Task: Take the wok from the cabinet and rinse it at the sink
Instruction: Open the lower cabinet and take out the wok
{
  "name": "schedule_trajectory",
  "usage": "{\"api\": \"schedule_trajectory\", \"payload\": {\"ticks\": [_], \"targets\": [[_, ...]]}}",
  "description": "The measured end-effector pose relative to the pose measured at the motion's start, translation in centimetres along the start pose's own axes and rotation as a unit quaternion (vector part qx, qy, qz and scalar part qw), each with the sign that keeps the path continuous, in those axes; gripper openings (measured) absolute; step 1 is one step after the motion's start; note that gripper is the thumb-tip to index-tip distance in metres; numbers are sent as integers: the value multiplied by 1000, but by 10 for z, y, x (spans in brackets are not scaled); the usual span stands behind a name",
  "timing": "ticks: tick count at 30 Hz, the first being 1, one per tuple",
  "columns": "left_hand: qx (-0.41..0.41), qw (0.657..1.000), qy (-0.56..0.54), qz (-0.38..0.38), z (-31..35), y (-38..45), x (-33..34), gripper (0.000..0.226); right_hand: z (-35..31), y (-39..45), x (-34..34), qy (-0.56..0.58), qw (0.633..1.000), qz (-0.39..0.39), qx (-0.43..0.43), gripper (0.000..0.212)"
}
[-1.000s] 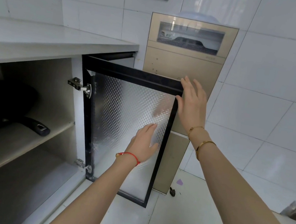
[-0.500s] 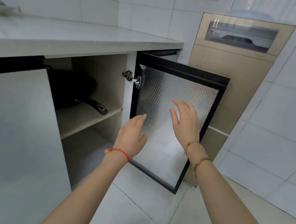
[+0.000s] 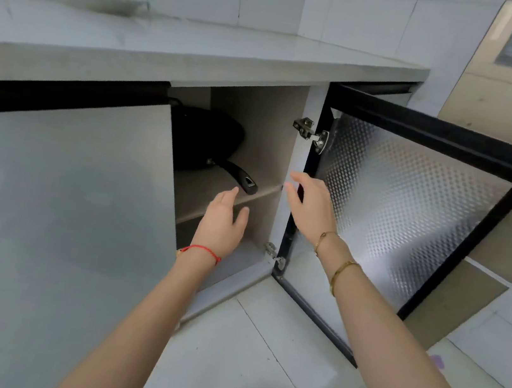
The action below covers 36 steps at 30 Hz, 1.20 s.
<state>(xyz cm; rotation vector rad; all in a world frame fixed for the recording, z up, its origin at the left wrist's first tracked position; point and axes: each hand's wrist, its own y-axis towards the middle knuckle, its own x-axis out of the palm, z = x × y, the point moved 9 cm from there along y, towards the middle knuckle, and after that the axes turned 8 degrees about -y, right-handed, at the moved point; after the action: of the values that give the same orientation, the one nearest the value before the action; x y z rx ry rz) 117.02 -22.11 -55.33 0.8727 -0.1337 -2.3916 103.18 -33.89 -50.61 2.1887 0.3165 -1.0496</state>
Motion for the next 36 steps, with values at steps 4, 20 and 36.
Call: {"api": "schedule_trajectory", "payload": {"ticks": [4, 20, 36], "targets": [[-82, 994, -59, 28, -30, 38, 3, 52, -7, 45, 43, 23, 998, -54, -28, 41], [-331, 772, -521, 152, -125, 148, 45, 48, -13, 154, 200, 74, 956, -283, -14, 30], [-348, 727, -586, 76, -128, 180, 66, 24, 1, 137, 242, 262, 848, -393, 242, 23]]}}
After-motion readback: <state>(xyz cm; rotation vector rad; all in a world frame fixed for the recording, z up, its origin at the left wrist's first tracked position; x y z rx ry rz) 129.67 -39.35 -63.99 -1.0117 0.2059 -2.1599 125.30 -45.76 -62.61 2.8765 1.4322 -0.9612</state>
